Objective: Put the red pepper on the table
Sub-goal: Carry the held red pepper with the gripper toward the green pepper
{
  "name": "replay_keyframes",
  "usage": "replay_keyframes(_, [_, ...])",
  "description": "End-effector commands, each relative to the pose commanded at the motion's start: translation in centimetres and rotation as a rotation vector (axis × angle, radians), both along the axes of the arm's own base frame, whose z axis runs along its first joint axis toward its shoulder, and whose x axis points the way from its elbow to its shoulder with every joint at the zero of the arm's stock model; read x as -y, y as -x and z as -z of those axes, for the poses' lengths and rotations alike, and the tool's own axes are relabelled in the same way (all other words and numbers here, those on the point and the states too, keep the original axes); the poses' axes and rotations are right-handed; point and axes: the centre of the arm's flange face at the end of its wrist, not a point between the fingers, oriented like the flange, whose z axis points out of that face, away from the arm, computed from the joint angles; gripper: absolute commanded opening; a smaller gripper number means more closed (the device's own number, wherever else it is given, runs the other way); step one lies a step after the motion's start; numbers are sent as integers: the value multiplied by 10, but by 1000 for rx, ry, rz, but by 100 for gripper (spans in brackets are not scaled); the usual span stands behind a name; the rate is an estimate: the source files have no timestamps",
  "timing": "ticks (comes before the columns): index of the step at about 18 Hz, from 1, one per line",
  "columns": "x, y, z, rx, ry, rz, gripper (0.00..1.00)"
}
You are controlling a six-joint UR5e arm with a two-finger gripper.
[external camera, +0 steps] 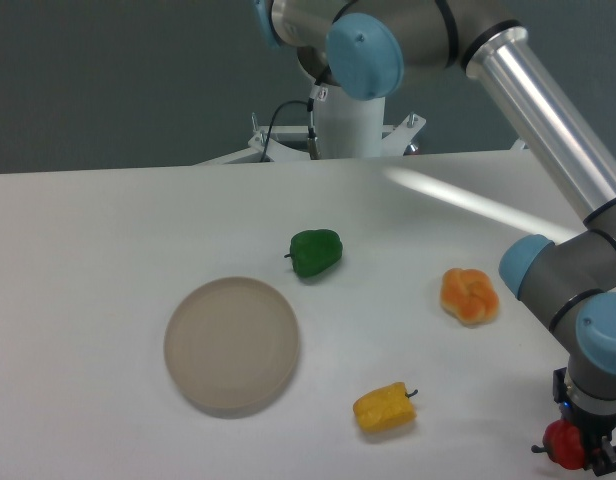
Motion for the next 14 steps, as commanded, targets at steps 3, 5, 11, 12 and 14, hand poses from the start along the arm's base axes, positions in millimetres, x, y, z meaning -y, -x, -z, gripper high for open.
replay_keyframes(3, [-5,-8,-4,10,-11,8,58])
replay_keyframes(5, [-1,-15,-11,19,-8,9,58])
replay_keyframes(11, [2,-69,-33,70,6,42,58])
replay_keyframes(12, [7,-82,-36,86,13,43,58])
replay_keyframes(14, [9,-113,-36,128,15,52,58])
